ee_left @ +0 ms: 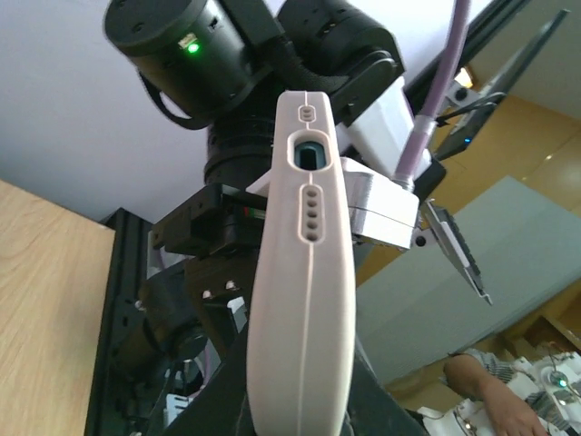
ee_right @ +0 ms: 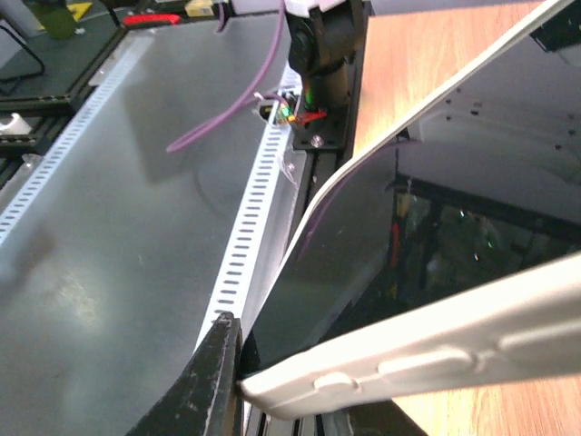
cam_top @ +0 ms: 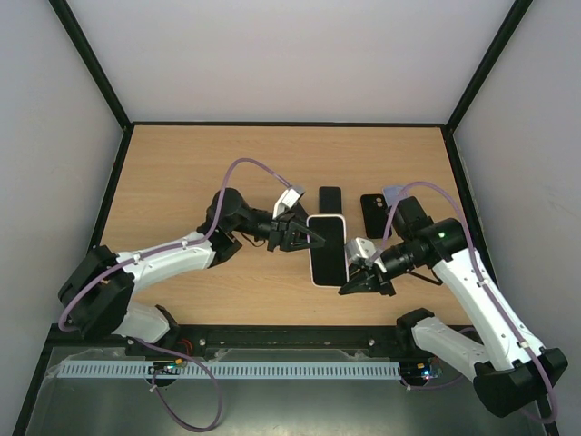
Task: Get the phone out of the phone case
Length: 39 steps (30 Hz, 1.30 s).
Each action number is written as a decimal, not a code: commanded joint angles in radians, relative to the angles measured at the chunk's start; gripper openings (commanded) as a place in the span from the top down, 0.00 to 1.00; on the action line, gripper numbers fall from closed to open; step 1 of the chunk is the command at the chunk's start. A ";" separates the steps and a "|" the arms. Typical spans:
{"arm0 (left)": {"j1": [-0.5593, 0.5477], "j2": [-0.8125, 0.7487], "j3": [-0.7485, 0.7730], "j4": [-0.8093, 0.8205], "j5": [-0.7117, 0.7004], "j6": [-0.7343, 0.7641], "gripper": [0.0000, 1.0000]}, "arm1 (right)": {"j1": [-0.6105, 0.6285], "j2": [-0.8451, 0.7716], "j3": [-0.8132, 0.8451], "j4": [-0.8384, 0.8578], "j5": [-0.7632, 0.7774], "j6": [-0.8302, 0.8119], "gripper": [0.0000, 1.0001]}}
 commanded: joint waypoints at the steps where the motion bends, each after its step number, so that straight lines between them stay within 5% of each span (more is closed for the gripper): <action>1: -0.023 -0.038 0.025 0.248 0.070 -0.243 0.98 | 0.004 0.001 0.021 0.046 0.042 -0.128 0.88; 7: -0.035 -0.013 0.031 0.375 0.095 -0.354 0.98 | 0.004 0.009 0.039 0.048 0.052 -0.145 0.88; 15: -0.035 0.119 0.064 0.925 0.117 -0.811 0.97 | 0.004 0.015 0.054 0.075 0.075 -0.142 0.88; 23: -0.036 0.094 0.047 0.881 0.118 -0.774 0.97 | 0.004 0.031 0.075 0.171 0.073 0.008 0.87; 27: -0.029 0.051 0.015 0.782 0.112 -0.678 0.97 | 0.004 0.035 0.081 0.213 0.050 0.089 0.80; 32: 0.021 -0.044 -0.035 0.495 0.092 -0.446 0.97 | 0.004 -0.001 0.075 0.269 0.103 0.232 0.58; 36: 0.082 -0.184 -0.046 -0.009 0.005 -0.059 0.97 | 0.004 -0.052 0.039 0.241 0.119 0.243 0.42; 39: 0.082 -0.240 0.013 -0.431 -0.120 0.266 0.97 | 0.004 -0.074 0.010 0.187 0.113 0.191 0.40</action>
